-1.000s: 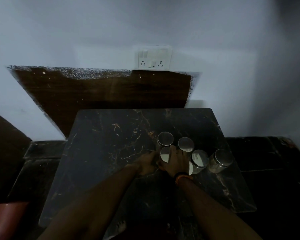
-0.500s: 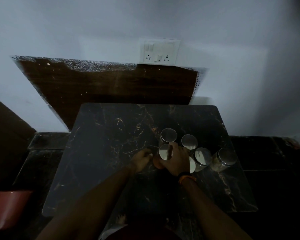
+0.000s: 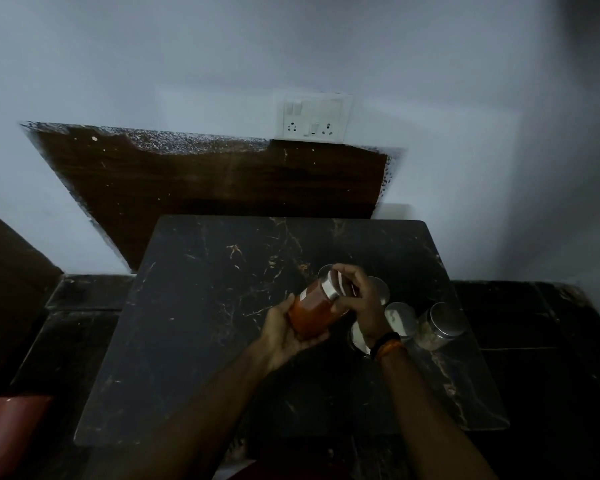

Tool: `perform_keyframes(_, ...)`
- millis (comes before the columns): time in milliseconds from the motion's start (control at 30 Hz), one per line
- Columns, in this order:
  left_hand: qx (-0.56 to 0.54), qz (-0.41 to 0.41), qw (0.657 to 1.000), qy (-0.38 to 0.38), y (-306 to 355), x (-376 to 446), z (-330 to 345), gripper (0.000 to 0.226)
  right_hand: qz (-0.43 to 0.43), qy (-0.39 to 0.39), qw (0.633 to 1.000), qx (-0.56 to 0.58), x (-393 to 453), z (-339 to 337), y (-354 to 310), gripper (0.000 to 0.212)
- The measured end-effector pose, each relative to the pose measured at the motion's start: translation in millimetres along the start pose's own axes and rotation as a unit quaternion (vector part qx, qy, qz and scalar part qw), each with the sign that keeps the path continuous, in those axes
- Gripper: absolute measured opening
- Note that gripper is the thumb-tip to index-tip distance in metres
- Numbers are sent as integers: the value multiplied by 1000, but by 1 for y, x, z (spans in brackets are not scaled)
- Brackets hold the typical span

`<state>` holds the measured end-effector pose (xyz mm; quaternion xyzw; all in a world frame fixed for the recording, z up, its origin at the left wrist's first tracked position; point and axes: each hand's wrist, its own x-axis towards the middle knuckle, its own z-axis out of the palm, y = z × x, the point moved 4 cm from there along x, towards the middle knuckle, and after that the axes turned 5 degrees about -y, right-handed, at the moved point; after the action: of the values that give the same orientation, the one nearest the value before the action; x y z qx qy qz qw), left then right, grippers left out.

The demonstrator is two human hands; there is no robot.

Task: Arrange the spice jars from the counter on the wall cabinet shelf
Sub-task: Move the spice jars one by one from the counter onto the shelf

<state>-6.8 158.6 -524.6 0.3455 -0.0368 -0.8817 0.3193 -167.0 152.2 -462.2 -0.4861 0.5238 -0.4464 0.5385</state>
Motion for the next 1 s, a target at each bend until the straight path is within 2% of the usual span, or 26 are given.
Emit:
perform_keyframes(167, -15, 53, 997, -59, 1, -8, 20, 51, -3, 63, 996, 63, 5, -5, -9, 49)
perform_keyframes(333, 48, 104, 987, -110, 2, -17, 40, 60, 4, 134, 985, 107, 12, -4, -16, 53)
perform_keyframes(500, 118, 137, 978, -108, 4, -23, 53, 71, 5, 112, 987, 115, 21, -6, -27, 56)
perform_keyframes(800, 148, 175, 962, -145, 11, -30, 75, 82, 3, 75, 990, 119, 34, -15, -41, 76)
perform_keyframes(1000, 169, 200, 952, -162, 30, -31, 92, 77, -46, 60, 986, 149, 46, -20, -70, 61)
